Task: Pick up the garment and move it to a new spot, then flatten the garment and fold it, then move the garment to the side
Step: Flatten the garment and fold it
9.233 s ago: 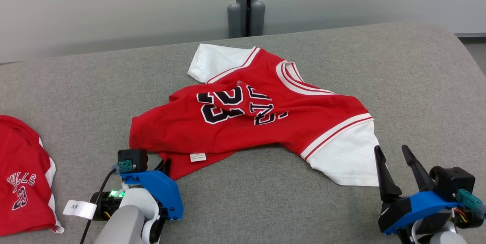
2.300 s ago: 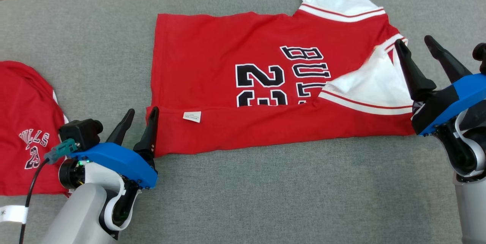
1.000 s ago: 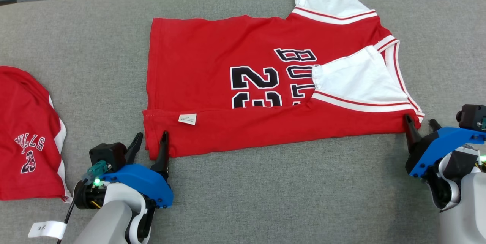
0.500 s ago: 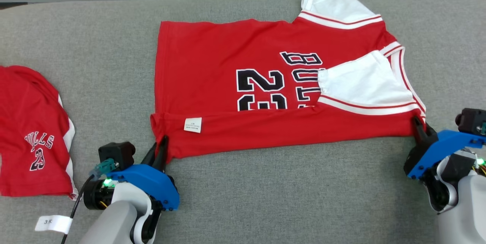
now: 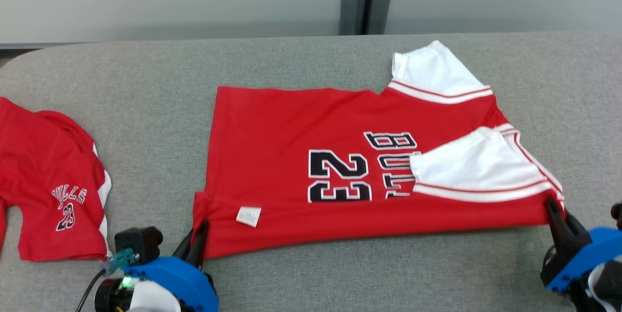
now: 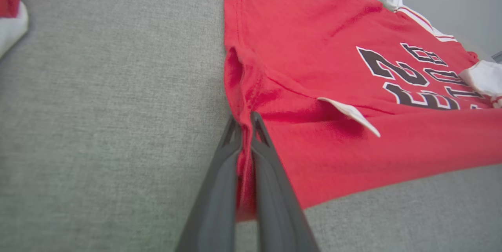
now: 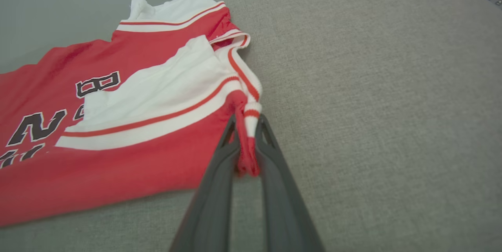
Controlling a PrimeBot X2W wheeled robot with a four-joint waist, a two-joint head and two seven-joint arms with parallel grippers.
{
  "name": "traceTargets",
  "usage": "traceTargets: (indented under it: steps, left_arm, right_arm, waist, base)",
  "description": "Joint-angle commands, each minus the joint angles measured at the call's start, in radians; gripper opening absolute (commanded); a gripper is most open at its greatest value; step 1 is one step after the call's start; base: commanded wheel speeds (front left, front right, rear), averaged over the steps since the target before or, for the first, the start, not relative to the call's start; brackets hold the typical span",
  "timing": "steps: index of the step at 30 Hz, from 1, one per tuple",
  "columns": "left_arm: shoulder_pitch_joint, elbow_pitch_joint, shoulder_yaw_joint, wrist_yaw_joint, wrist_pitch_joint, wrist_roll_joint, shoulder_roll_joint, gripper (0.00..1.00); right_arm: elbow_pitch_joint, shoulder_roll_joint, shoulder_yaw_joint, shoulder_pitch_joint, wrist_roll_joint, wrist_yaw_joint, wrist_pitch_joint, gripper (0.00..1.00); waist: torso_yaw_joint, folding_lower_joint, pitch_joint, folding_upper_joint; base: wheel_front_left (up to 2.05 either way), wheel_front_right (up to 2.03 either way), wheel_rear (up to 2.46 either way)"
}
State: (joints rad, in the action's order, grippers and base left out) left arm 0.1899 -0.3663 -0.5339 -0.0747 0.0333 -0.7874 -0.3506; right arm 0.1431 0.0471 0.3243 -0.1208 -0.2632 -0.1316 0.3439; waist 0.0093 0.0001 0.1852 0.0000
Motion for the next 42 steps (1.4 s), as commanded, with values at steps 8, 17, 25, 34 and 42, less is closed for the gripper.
traceTargets:
  steps: [8, 17, 25, 34, 42]
  left_arm:
    - [-0.15, 0.151, 0.004, -0.083, -0.069, -0.035, -0.055, 0.0]
    - [-0.181, 0.191, -0.004, -0.111, -0.07, -0.026, -0.062, 1.0]
    - [-0.097, 0.214, 0.004, -0.099, -0.078, 0.002, -0.093, 1.0]
    - [0.174, 0.14, -0.01, -0.076, -0.171, 0.05, -0.089, 1.0]
    - [0.408, -0.032, -0.014, -0.037, -0.223, 0.06, -0.039, 1.0]
  right_arm:
    - [-0.102, 0.006, 0.008, 0.169, -0.081, 0.002, 0.06, 0.0]
    - [-0.114, 0.005, 0.007, 0.209, -0.071, 0.001, 0.079, 1.0]
    - [-0.206, 0.005, -0.007, 0.128, -0.031, 0.001, 0.108, 1.0]
    - [-0.262, 0.005, -0.067, -0.09, 0.075, 0.001, 0.196, 1.0]
    - [-0.166, 0.05, -0.172, -0.31, 0.094, 0.001, 0.223, 1.0]
  waist:
    - [0.0, -0.0001, -0.022, 0.0]
    - [0.002, -0.0001, -0.021, 0.0]
    - [0.004, -0.0001, -0.012, 0.0]
    - [0.001, -0.0001, 0.039, 0.0]
    - [-0.026, -0.0001, 0.138, 0.0]
  base:
    - [0.0, 0.0, 0.0]
    - [0.0, 0.0, 0.0]
    - [0.0, 0.0, 0.0]
    - [0.0, 0.0, 0.0]
    - [0.0, 0.0, 0.0]
